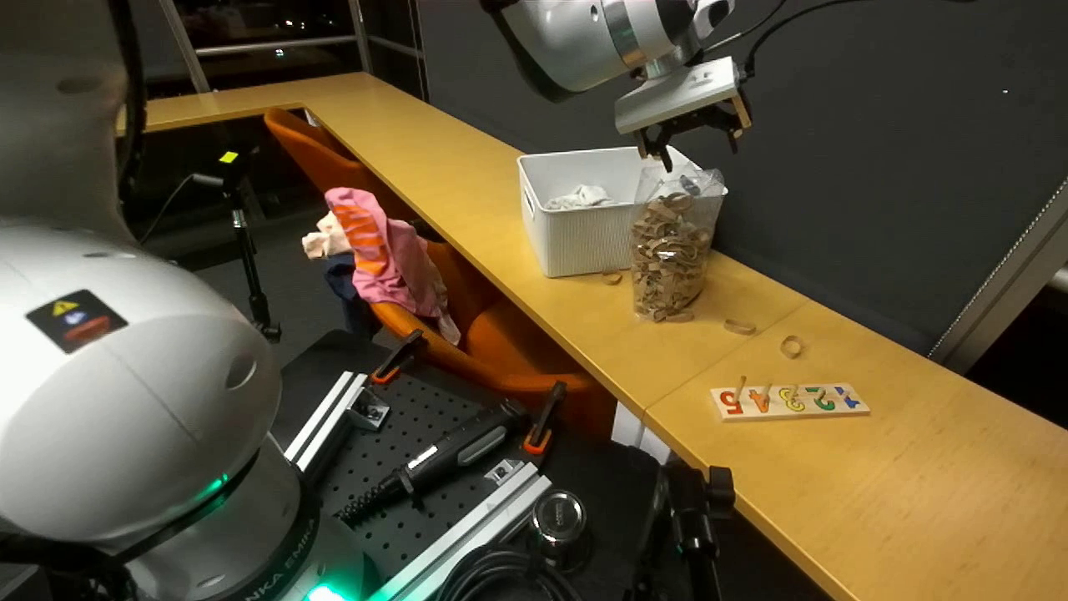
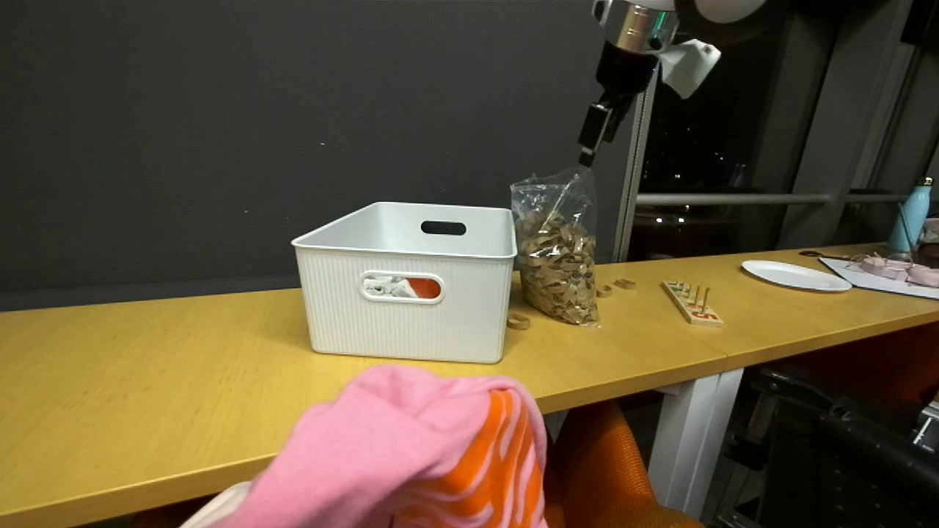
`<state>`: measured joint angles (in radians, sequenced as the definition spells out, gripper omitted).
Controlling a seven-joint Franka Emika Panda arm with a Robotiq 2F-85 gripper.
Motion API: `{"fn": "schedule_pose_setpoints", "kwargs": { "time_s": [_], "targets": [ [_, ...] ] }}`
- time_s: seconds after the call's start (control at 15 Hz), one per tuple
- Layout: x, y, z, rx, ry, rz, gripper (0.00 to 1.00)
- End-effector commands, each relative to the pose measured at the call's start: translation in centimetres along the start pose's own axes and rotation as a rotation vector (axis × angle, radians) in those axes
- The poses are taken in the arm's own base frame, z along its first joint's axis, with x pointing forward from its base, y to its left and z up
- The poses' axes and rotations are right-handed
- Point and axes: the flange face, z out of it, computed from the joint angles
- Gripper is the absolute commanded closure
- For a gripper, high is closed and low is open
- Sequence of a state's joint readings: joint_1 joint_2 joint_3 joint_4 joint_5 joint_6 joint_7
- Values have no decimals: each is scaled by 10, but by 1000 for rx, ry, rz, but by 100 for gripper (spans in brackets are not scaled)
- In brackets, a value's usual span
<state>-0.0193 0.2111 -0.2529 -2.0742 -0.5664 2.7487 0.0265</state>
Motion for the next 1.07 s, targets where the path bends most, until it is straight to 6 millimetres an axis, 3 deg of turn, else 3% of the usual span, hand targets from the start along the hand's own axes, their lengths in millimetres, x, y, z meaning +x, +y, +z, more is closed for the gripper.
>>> {"fn": "schedule_pose_setpoints", "kwargs": {
  "time_s": [0.0,0.13,0.4,1.0],
  "targets": [
    [-44,48,-11,41,-16,71,0],
    [-63,80,2,88,-34,127,0],
    [-94,122,37,246,-122,243,0],
    [-134,182,132,453,-434,412,0]
  ]
}}
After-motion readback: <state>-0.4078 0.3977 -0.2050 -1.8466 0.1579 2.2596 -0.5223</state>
